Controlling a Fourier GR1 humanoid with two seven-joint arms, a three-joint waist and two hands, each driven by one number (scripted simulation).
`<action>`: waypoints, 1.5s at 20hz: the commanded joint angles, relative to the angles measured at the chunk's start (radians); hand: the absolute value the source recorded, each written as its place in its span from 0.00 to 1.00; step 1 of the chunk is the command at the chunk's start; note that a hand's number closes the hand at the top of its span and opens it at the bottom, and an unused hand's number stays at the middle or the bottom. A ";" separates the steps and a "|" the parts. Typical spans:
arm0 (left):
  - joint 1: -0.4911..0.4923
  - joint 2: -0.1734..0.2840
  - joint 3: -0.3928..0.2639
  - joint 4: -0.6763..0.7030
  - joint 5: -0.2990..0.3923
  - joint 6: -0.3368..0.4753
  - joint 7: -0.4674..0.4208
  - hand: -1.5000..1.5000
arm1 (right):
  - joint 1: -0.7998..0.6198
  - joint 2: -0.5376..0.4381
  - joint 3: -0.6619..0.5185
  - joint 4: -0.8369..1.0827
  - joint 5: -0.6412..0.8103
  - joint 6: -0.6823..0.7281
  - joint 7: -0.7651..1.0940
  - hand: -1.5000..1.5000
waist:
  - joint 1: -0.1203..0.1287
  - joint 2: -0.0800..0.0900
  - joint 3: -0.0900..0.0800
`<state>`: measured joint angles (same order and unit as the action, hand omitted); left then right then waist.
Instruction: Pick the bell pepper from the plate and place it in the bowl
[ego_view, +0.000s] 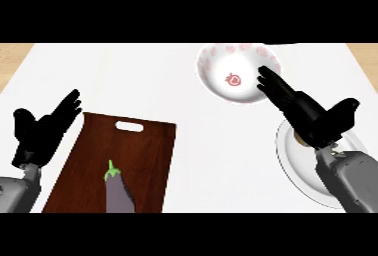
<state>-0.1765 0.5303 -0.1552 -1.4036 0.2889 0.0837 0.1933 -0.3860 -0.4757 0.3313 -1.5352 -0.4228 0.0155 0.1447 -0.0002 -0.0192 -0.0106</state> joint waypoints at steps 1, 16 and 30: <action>0.015 -0.076 -0.003 -0.038 -0.035 0.039 -0.043 0.50 | 0.049 -0.054 -0.019 -0.066 0.039 0.067 0.003 1.00 | -0.003 0.017 0.010; 0.021 -0.249 -0.054 -0.074 -0.098 0.187 -0.191 0.50 | 0.593 -0.122 -0.332 -0.030 0.145 0.003 -0.938 0.00 | -0.058 0.015 0.013; 0.022 -0.290 -0.058 -0.088 -0.143 0.156 -0.182 0.50 | 0.796 -0.315 -0.565 -0.321 0.160 0.033 -0.513 0.00 | -0.009 0.019 0.009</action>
<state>-0.1505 0.2545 -0.2239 -1.5230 0.1568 0.2523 0.0439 0.3828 -0.7728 -0.2321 -1.7955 -0.2828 0.0272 -0.4857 -0.0163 -0.0027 -0.0011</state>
